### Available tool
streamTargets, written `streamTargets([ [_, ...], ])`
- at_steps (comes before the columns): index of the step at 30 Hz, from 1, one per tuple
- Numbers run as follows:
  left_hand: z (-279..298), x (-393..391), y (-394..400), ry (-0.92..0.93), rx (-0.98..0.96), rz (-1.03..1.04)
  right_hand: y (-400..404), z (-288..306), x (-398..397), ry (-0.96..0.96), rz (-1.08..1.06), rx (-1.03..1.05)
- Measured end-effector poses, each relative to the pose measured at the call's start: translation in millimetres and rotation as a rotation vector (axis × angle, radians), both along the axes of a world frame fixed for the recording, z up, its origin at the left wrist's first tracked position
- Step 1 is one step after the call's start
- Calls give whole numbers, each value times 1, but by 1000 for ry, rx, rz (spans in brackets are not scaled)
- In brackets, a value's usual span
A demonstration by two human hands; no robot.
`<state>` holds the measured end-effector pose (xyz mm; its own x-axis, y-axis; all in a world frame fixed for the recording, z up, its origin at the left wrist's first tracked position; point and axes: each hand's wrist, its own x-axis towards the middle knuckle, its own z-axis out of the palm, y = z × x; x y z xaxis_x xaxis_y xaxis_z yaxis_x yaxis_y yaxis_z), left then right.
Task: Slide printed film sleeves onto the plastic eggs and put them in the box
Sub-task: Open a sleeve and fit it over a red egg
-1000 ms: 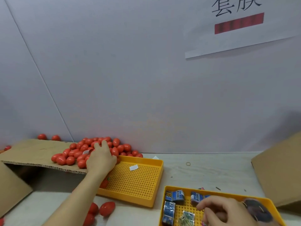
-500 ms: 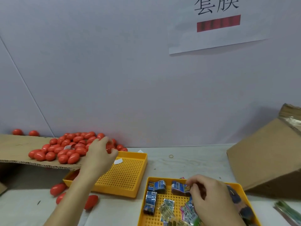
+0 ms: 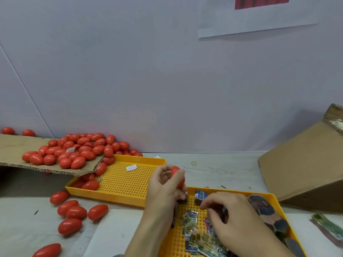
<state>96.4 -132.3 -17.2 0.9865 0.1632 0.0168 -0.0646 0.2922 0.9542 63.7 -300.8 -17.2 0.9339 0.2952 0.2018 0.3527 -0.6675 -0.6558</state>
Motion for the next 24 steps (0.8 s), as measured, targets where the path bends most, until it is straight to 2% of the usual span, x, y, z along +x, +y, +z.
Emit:
streamTargets([
  [3, -4, 7, 2, -62, 70, 6, 2, -1, -1, 95, 67, -41],
  [8, -13, 17, -4, -75, 75, -25, 4, -3, 2, 222, 107, -84],
  [17, -16, 16, -4, -110, 117, -65, -1, 0, 1, 193, 15, 178],
  [24, -13, 10, -9, -126, 133, -199, -4, 3, 3, 126, -154, 564],
])
